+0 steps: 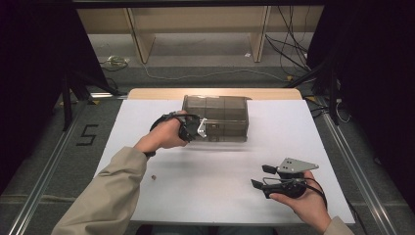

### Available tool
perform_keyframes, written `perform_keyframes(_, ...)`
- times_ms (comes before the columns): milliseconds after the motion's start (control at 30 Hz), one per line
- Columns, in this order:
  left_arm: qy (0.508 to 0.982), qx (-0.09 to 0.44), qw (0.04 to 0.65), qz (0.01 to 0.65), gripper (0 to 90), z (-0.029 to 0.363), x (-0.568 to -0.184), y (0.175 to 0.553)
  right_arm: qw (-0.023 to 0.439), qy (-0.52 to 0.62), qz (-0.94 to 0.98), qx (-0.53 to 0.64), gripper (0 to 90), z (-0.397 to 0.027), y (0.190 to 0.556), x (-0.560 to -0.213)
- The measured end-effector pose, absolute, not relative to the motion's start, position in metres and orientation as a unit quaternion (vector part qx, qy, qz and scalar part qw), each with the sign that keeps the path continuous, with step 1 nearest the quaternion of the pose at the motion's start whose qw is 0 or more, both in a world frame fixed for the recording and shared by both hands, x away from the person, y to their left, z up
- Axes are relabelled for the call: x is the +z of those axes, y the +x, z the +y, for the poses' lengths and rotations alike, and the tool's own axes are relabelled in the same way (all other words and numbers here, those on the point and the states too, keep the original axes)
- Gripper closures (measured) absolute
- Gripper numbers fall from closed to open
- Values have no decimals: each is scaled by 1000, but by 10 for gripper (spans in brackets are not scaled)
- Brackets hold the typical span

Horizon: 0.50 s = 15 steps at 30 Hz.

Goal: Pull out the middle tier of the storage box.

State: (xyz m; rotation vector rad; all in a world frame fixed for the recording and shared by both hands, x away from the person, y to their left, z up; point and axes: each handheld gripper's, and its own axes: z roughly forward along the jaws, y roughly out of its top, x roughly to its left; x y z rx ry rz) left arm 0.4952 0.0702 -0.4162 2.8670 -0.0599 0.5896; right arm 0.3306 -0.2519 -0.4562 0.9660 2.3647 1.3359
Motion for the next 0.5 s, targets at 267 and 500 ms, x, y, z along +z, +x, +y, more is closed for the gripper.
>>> perform_keyframes(267,975,197,104,-25,835,70,-416,494,129,332,813,460,321,-252,331,-456)
perform_keyframes(500,975,194,103,-27,837,70,-415,493,129,332,813,460,321,-252,330,-456)
